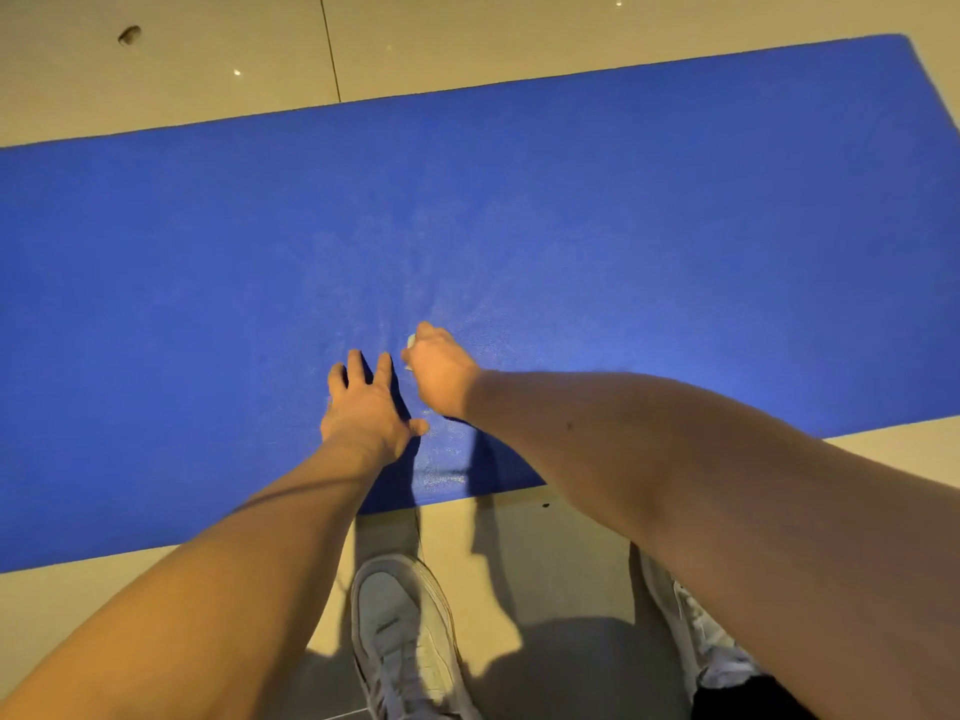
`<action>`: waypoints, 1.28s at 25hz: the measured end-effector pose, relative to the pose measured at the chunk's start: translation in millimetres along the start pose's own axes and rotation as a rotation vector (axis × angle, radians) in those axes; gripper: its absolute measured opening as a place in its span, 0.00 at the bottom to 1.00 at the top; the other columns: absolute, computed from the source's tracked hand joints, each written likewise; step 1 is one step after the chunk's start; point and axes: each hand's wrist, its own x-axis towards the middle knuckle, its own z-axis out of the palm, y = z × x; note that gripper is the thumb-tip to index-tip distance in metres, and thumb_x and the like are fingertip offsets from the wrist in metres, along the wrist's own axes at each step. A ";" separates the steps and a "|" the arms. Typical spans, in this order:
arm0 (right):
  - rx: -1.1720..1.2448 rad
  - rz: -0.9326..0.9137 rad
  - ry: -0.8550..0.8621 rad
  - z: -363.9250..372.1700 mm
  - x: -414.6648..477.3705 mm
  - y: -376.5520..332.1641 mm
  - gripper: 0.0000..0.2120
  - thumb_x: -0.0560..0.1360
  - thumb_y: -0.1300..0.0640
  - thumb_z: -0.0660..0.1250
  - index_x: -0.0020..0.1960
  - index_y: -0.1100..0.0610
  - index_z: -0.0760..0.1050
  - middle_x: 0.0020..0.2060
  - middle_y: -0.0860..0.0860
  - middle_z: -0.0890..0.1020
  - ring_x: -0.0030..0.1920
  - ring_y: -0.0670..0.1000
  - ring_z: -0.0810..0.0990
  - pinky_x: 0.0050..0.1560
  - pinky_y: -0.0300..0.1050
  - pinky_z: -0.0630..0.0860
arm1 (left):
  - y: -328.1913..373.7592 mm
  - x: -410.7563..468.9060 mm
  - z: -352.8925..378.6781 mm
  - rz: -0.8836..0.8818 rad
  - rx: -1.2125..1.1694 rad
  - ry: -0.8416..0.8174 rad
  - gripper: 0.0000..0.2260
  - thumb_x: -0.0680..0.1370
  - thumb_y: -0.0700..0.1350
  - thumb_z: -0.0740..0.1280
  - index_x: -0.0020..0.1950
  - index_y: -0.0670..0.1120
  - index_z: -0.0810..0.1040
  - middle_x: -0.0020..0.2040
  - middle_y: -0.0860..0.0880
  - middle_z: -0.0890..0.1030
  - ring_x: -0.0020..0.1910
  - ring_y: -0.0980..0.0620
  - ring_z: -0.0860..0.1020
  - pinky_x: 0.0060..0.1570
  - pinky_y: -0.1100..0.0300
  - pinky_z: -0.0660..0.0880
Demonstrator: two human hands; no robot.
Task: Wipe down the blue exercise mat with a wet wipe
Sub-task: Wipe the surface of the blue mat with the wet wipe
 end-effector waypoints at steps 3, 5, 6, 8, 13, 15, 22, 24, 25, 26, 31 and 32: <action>-0.022 0.004 0.076 -1.5 -11.2 11.6 0.12 0.77 0.67 0.63 0.59 0.61 0.77 0.60 0.58 0.72 0.62 0.58 0.71 0.58 0.46 0.71 | -5.9 -16.3 14.4 -0.066 -0.004 -0.032 0.54 0.70 0.67 0.73 0.82 0.57 0.40 0.81 0.50 0.38 0.80 0.40 0.41 0.66 0.36 0.70; -0.063 0.099 0.080 -6.0 -27.6 38.9 0.12 0.78 0.68 0.61 0.61 0.65 0.75 0.62 0.60 0.72 0.63 0.60 0.71 0.60 0.50 0.70 | -5.0 -20.3 19.4 -0.077 -0.004 -0.045 0.54 0.70 0.68 0.73 0.82 0.57 0.39 0.81 0.49 0.36 0.80 0.39 0.40 0.66 0.34 0.70; -0.091 0.163 0.073 -9.2 -40.0 56.4 0.12 0.78 0.69 0.60 0.60 0.65 0.75 0.61 0.60 0.72 0.63 0.60 0.71 0.59 0.49 0.71 | -4.2 -20.9 19.8 -0.076 0.000 -0.047 0.54 0.70 0.68 0.72 0.82 0.56 0.39 0.81 0.49 0.36 0.80 0.39 0.40 0.66 0.34 0.70; -0.149 0.292 0.087 -12.7 -60.9 93.9 0.12 0.76 0.70 0.60 0.58 0.64 0.74 0.59 0.59 0.72 0.62 0.59 0.71 0.55 0.49 0.73 | -2.5 -19.8 18.6 -0.081 0.008 -0.041 0.54 0.70 0.68 0.72 0.82 0.56 0.39 0.81 0.48 0.36 0.80 0.38 0.40 0.66 0.32 0.69; -0.056 0.349 0.091 -14.9 -63.8 69.4 0.13 0.78 0.64 0.60 0.58 0.57 0.79 0.56 0.53 0.79 0.61 0.55 0.72 0.61 0.45 0.67 | 1.7 -17.8 20.2 -0.094 -0.001 -0.035 0.55 0.70 0.68 0.73 0.82 0.55 0.40 0.81 0.47 0.37 0.80 0.37 0.40 0.67 0.30 0.67; -0.080 0.255 0.061 -3.2 -51.8 42.0 0.14 0.78 0.66 0.60 0.59 0.58 0.78 0.59 0.55 0.77 0.63 0.55 0.72 0.61 0.43 0.68 | 2.5 -15.9 21.0 -0.101 0.006 -0.035 0.55 0.70 0.68 0.73 0.82 0.55 0.39 0.81 0.47 0.37 0.80 0.37 0.40 0.67 0.30 0.67; -0.021 0.040 0.036 20.3 -49.5 8.9 0.13 0.78 0.66 0.62 0.61 0.59 0.77 0.60 0.55 0.73 0.64 0.56 0.70 0.61 0.46 0.71 | -0.4 -12.8 22.6 -0.099 -0.010 -0.032 0.55 0.69 0.67 0.75 0.82 0.56 0.41 0.81 0.49 0.37 0.79 0.38 0.41 0.65 0.31 0.70; 0.029 0.107 0.100 17.3 -58.7 31.8 0.15 0.76 0.70 0.63 0.61 0.62 0.77 0.59 0.57 0.71 0.63 0.57 0.69 0.59 0.50 0.74 | -0.6 -14.1 21.4 -0.101 0.000 -0.035 0.55 0.69 0.68 0.74 0.82 0.56 0.41 0.81 0.49 0.38 0.79 0.38 0.42 0.65 0.32 0.70; 0.031 0.143 0.120 14.7 -63.8 45.3 0.14 0.75 0.71 0.63 0.59 0.63 0.77 0.57 0.57 0.71 0.62 0.58 0.69 0.56 0.50 0.75 | -0.9 -13.8 20.4 -0.102 0.004 -0.039 0.55 0.69 0.68 0.74 0.82 0.56 0.40 0.81 0.49 0.38 0.79 0.38 0.42 0.65 0.32 0.70; 0.042 0.185 0.147 12.3 -69.8 59.3 0.13 0.75 0.71 0.62 0.57 0.63 0.77 0.56 0.57 0.71 0.61 0.58 0.69 0.55 0.50 0.75 | -1.9 -13.8 19.3 -0.105 0.006 -0.041 0.55 0.69 0.68 0.74 0.82 0.57 0.40 0.81 0.50 0.38 0.79 0.38 0.42 0.65 0.33 0.71; 0.119 0.258 0.208 16.8 -92.1 114.6 0.08 0.73 0.71 0.64 0.51 0.66 0.78 0.55 0.57 0.72 0.55 0.58 0.72 0.51 0.46 0.72 | -0.5 -25.5 28.2 -0.153 -0.022 0.043 0.52 0.69 0.69 0.72 0.82 0.55 0.45 0.81 0.49 0.43 0.79 0.40 0.47 0.62 0.40 0.75; 0.154 0.275 0.224 18.1 -94.8 117.9 0.08 0.73 0.71 0.65 0.52 0.65 0.77 0.55 0.57 0.72 0.54 0.57 0.73 0.51 0.45 0.72 | 0.0 -29.3 31.6 -0.162 -0.032 0.055 0.50 0.70 0.69 0.72 0.82 0.54 0.47 0.81 0.49 0.45 0.79 0.40 0.48 0.62 0.40 0.75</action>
